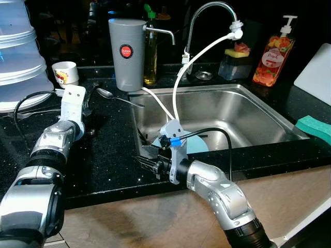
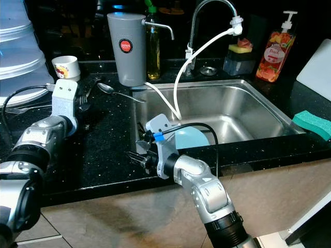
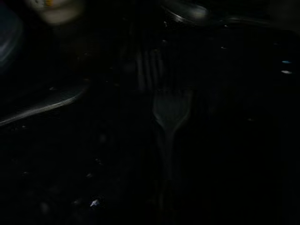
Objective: Kitchen organization
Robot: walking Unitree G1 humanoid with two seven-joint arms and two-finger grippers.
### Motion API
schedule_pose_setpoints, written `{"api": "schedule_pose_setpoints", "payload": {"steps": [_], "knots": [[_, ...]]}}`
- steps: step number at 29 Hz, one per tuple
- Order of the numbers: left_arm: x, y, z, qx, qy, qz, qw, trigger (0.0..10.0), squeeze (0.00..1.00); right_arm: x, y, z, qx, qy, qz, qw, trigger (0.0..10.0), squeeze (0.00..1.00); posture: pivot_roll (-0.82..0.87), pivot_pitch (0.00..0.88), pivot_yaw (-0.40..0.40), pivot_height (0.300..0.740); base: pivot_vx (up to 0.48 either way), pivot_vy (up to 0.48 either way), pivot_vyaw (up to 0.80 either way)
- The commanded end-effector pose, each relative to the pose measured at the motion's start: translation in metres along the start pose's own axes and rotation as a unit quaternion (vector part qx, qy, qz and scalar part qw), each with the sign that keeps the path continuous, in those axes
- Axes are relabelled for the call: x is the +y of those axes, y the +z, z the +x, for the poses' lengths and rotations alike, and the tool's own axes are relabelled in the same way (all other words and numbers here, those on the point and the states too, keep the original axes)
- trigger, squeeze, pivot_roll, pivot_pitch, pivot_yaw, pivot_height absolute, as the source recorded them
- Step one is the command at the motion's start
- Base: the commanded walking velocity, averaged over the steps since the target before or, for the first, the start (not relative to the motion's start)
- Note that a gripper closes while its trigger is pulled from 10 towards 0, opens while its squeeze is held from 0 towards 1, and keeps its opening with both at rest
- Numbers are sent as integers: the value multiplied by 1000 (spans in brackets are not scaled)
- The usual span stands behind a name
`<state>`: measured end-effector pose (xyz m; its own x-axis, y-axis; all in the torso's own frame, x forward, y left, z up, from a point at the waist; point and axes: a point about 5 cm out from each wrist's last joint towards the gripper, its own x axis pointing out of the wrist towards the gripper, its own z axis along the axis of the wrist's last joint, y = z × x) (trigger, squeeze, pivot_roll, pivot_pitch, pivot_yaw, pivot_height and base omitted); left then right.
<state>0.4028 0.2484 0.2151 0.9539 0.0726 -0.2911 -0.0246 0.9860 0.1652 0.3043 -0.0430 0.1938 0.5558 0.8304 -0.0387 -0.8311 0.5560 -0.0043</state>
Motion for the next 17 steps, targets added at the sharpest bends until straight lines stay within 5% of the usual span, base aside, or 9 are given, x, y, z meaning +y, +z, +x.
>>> {"api": "schedule_pose_setpoints", "payload": {"steps": [1, 9, 15, 17], "knots": [[6, -38, 0, 81, 10, -10, 997, 0, 0, -2, -1, -1, 2, 1, 1, 1000, 10000, 0, -9, 60, -23, 740, 0, 0, 0], [15, -20, -2, 43, 36, -13, 998, 0, 0, -5, 1, -2, 0, 3, 5, 1000, 10000, 0, -9, 62, -24, 740, 0, 0, 0], [10, 49, -13, -143, 48, 4, 989, 0, 0, -11, 8, -4, -15, -1, 19, 1000, 10000, 0, -11, 67, -24, 740, 0, 0, 0], [10, 49, -13, -143, 48, 4, 989, 0, 0, -11, 8, -4, -15, -1, 19, 1000, 10000, 0, -11, 67, -24, 740, 0, 0, 0]]}}
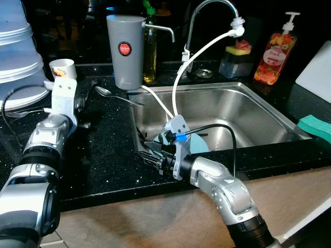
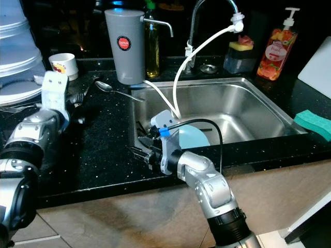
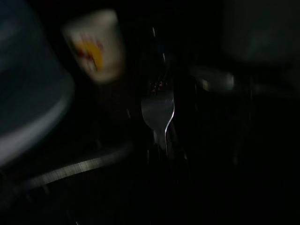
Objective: Kitchen organization
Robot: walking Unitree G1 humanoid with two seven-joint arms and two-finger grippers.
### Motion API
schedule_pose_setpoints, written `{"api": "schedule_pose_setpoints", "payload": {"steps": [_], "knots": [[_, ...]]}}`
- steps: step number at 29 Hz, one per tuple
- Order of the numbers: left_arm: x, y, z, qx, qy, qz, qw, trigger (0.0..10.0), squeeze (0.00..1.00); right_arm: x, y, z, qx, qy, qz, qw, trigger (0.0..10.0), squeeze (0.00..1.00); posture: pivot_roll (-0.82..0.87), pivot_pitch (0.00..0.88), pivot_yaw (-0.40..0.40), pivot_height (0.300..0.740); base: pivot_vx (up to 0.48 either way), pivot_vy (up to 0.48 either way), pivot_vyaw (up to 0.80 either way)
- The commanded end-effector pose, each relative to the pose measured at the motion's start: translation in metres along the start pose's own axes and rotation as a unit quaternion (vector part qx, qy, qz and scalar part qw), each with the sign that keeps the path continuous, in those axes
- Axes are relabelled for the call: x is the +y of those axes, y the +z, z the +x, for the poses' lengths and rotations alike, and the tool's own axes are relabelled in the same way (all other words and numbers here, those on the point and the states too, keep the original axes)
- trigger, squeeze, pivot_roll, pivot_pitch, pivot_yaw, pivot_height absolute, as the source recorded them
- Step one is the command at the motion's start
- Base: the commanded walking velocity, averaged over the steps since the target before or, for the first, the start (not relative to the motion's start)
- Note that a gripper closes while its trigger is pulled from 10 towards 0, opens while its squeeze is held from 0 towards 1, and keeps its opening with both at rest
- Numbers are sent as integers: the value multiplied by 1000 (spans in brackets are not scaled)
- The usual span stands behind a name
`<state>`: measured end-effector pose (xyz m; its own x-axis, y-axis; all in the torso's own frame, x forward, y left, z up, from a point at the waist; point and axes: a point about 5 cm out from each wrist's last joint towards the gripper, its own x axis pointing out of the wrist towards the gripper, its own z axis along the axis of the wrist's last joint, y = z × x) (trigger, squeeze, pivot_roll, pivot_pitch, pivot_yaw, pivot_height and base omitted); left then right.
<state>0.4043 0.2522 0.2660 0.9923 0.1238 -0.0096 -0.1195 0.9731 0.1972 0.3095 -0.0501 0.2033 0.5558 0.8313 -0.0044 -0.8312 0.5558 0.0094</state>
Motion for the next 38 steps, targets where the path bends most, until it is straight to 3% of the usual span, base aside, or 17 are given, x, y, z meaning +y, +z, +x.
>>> {"api": "schedule_pose_setpoints", "payload": {"steps": [1, 2, 5, 9, 11, 14, 16, 19, 23, 24, 25, 26, 27, 28, 29, 30, 38], "knots": [[-7, 16, -1, -51, -14, -16, 998, 0, 0, -3, 0, -1, 0, -2, 13, 1000, 10000, 0, -11, 68, -21, 740, 0, 0, 0], [-16, 31, -5, -98, -39, -44, 993, 0, 0, -4, 2, -1, -3, -1, 15, 1000, 10000, 0, -12, 68, -20, 740, 0, 0, 0], [-26, 47, -14, -153, -76, -80, 982, 0, 0, -4, 4, -1, -8, 1, 17, 1000, 10000, 0, -13, 69, -18, 740, 0, 0, 0], [-29, 50, -16, -165, -87, -90, 978, 0, 0, -4, 5, -1, -10, 2, 18, 1000, 10000, 0, -10, 69, -19, 740, 0, 0, 0], [-39, 52, -27, -202, -152, -136, 958, 0, 0, -3, 7, 0, -18, 6, 25, 1000, 10000, 0, -4, 68, -20, 740, 0, 0, 0], [-41, 40, -32, -188, -184, -145, 954, 0, 0, -2, 10, 1, -26, 9, 31, 999, 10000, 0, 0, 64, -21, 740, 0, 0, 0], [-31, 21, -26, -138, -147, -102, 974, 0, 0, -2, 11, 2, -29, 10, 33, 999, 10000, 0, 0, 64, -21, 740, 0, 0, 0], [-22, 18, -25, -138, -115, -110, 978, 0, 0, -2, 12, 2, -31, 12, 34, 999, 10000, 0, 3, 60, -23, 740, 0, 0, 0], [-32, 36, -36, -206, -169, -169, 949, 0, 0, -2, 13, 3, -36, 11, 37, 999, 10000, 0, 5, 56, -22, 740, 0, 0, 0], [-32, 36, -36, -206, -169, -169, 949, 0, 0, -2, 13, 3, -36, 11, 37, 999, 10000, 0, 5, 56, -22, 740, 0, 0, 0], [-39, 43, -43, -236, -215, -206, 925, 0, 0, -3, 16, 3, -45, 8, 44, 998, 10000, 0, 6, 52, -21, 740, 0, 0, 0], [-39, 43, -43, -236, -215, -206, 925, 0, 0, -3, 16, 3, -45, 8, 44, 998, 10000, 0, 6, 52, -21, 740, 0, 0, 0], [-45, 43, -52, -255, -279, -258, 889, 0, 0, -4, 22, 4, -68, 3, 63, 996, 10000, 0, 4, 50, -16, 740, 0, 0, 0], [-45, 43, -52, -255, -279, -258, 889, 0, 0, -4, 22, 4, -68, 3, 63, 996, 10000, 0, 4, 50, -16, 740, 0, 0, 0], [-54, 39, -73, -266, -397, -333, 813, 0, 0, -5, 38, 5, -113, -1, 102, 988, 10000, 0, 4, 50, -16, 740, 0, 0, 0], [-56, 37, -81, -263, -433, -351, 787, 0, 0, -5, 43, 5, -129, 1, 114, 985, 10000, 0, 4, 50, -16, 740, 0, 0, 0], [-75, 16, -105, -188, -538, -342, 747, 0, 0, 2, 72, 7, -196, 17, 156, 968, 10000, 43, 2, 40, -9, 740, 0, 0, 0]]}}
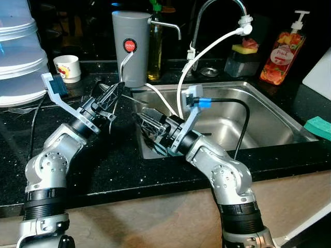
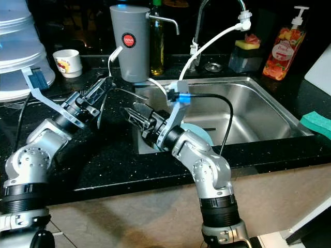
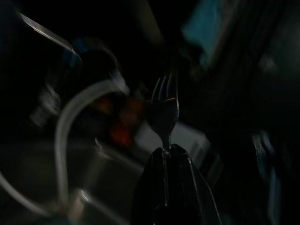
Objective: Kitchen organization
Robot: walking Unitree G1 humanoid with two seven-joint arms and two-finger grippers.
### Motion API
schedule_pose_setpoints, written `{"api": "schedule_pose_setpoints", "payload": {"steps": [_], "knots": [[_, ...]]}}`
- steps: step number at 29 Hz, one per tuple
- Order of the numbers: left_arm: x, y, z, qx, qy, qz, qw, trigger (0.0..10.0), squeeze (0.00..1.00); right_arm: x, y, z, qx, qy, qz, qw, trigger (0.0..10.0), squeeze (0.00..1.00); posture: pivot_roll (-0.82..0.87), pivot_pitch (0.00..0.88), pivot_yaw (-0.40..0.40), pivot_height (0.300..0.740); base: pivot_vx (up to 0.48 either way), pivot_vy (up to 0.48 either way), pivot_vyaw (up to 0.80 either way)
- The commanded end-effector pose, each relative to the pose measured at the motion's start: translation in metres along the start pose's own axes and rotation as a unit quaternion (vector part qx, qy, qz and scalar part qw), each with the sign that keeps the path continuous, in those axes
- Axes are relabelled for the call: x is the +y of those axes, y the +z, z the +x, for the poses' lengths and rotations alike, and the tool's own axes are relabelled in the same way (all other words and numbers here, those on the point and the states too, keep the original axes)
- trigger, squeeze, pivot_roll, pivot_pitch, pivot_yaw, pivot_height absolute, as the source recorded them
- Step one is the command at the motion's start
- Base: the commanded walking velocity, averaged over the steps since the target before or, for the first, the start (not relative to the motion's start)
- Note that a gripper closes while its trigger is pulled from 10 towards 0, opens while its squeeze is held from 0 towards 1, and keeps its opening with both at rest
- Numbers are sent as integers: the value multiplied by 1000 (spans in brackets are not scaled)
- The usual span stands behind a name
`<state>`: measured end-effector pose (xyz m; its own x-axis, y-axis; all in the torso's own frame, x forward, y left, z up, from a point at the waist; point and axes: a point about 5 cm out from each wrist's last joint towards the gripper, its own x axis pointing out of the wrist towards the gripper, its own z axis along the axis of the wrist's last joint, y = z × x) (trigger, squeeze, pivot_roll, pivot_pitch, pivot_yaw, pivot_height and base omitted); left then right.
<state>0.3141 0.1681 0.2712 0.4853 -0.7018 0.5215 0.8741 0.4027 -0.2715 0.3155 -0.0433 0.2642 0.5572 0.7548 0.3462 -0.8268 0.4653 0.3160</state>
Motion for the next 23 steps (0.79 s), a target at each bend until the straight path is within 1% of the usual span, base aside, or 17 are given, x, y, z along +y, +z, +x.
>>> {"api": "schedule_pose_setpoints", "payload": {"steps": [1, 2, 3, 4, 5, 6, 9, 12, 13, 17, 23], "knots": [[-7, -9, -2, 30, -23, -17, 999, 0, 0, 7, 12, 3, -21, 14, 1, 1000, 10000, 43, 2, 40, -9, 740, 0, 0, 0], [-7, -9, -2, 30, -23, -17, 999, 0, 0, 7, 12, 3, -21, 14, 1, 1000, 10000, 43, 2, 40, -9, 740, 0, 0, 0], [-7, -10, -3, 31, -22, -17, 999, 0, 0, 9, 13, 4, -28, 16, 9, 999, 10000, 1000, 1, 39, -10, 740, 0, 0, 0], [-7, -11, -4, 31, -22, -21, 999, 0, 0, 10, 15, 5, -34, 20, 22, 999, 10000, 1000, 1, 38, -10, 740, 0, 0, 0], [-7, -11, -4, 31, -22, -21, 999, 0, 0, 10, 15, 5, -34, 20, 22, 999, 10000, 1000, 1, 38, -10, 740, 0, 0, 0], [-8, -12, -6, 32, -24, -26, 999, 0, 0, 12, 17, 6, -41, 25, 36, 998, 10000, 1000, 2, 39, -11, 740, 0, 0, 0], [-9, -12, -7, 34, -25, -30, 999, 0, 0, 14, 19, 6, -46, 29, 46, 997, 10000, 1000, 3, 39, -12, 740, 0, 0, 0], [-11, -13, -10, 40, -24, -33, 998, 0, 0, 19, 25, 10, -60, 38, 71, 995, 10000, 1000, 3, 38, -14, 740, 0, 0, 0], [-10, -13, -11, 41, -20, -32, 998, 0, 0, 21, 27, 10, -62, 42, 75, 994, 10000, 0, 4, 38, -15, 740, 0, 0, 0], [-10, -13, -12, 42, -16, -30, 999, 0, 0, 22, 28, 11, -64, 48, 78, 994, 10000, 0, 4, 38, -15, 740, 0, 0, 0], [-12, -15, -13, 54, -20, -30, 998, 0, 0, 25, 33, 12, -65, 52, 69, 994, 10000, 0, 4, 38, -15, 740, 0, 0, 0]]}}
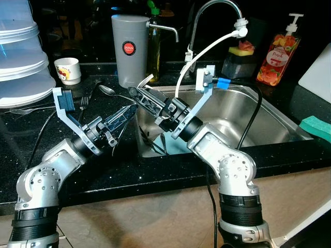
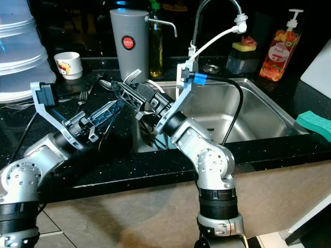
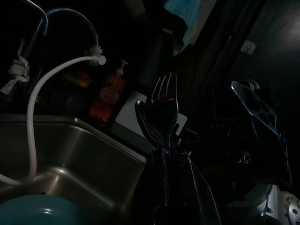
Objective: Kitchen organization
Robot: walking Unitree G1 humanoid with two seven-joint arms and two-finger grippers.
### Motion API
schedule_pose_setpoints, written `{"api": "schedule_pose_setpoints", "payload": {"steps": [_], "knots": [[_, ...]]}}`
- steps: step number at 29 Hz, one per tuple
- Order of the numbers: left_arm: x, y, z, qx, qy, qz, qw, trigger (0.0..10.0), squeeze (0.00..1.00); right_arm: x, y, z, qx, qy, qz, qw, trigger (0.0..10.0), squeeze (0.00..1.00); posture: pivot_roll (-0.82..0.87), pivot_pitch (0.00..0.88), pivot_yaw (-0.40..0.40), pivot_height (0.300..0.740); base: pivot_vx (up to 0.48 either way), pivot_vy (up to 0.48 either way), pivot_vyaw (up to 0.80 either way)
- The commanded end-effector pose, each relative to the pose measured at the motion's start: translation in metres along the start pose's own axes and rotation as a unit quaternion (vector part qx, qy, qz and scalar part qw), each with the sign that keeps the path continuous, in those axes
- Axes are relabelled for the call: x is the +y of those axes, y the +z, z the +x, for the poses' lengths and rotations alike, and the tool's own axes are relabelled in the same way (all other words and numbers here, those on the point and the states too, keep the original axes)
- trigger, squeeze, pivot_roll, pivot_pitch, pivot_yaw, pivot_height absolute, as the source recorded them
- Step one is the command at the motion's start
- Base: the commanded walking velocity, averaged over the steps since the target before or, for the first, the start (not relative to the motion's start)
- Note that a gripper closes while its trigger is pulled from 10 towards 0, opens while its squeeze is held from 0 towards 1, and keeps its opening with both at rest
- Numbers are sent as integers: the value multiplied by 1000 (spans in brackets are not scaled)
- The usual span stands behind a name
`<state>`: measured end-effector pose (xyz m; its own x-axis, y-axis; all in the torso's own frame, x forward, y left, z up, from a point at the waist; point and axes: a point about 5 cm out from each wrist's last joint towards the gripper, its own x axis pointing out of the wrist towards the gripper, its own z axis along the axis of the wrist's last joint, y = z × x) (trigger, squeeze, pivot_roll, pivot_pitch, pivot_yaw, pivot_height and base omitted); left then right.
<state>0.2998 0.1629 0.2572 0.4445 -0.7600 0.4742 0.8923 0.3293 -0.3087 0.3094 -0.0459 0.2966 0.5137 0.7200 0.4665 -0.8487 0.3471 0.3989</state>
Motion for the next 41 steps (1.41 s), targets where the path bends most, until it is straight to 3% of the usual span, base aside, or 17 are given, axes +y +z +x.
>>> {"api": "schedule_pose_setpoints", "payload": {"steps": [1, 5, 8, 13, 14, 15, 40, 41], "knots": [[-3, -3, -1, 22, -2, 4, 1000, 0, 0, 11, 0, 7, 0, 19, -3, 1000, 10000, 0, -1, 26, -14, 740, 0, 0, 0], [-8, -7, 3, 34, -12, 6, 999, 0, 0, 10, -7, 8, 26, 10, -26, 999, 10000, 0, -1, 26, -14, 740, 0, 0, 0], [-14, -13, 8, 55, -24, 24, 998, 0, 0, -1, -18, 8, 62, -41, -41, 996, 10000, 0, -1, 19, -15, 740, 0, 0, 0], [-14, -15, 8, 62, -24, 26, 997, 0, 0, -4, -16, 7, 57, -51, -39, 996, 10000, 0, -1, 13, -14, 740, 0, 0, 0], [-14, -14, 8, 61, -22, 27, 998, 0, 0, -5, -15, 7, 51, -57, -35, 996, 3020, 0, -3, 9, -14, 740, 0, 0, 0], [-13, -14, 8, 59, -21, 28, 998, 0, 0, -7, -14, 6, 45, -61, -31, 997, 0, 0, -3, 9, -14, 740, 0, 0, 0], [-4, -5, 6, 35, 24, 69, 997, 0, 0, -19, -2, 5, 4, -100, -27, 995, 0, 0, 2, 22, -18, 740, 0, 0, 0], [0, -6, 7, 34, 39, 78, 996, 3412, 0, -20, -1, 5, 3, -103, -27, 994, 0, 0, 2, 22, -18, 740, 0, 0, 0]]}}
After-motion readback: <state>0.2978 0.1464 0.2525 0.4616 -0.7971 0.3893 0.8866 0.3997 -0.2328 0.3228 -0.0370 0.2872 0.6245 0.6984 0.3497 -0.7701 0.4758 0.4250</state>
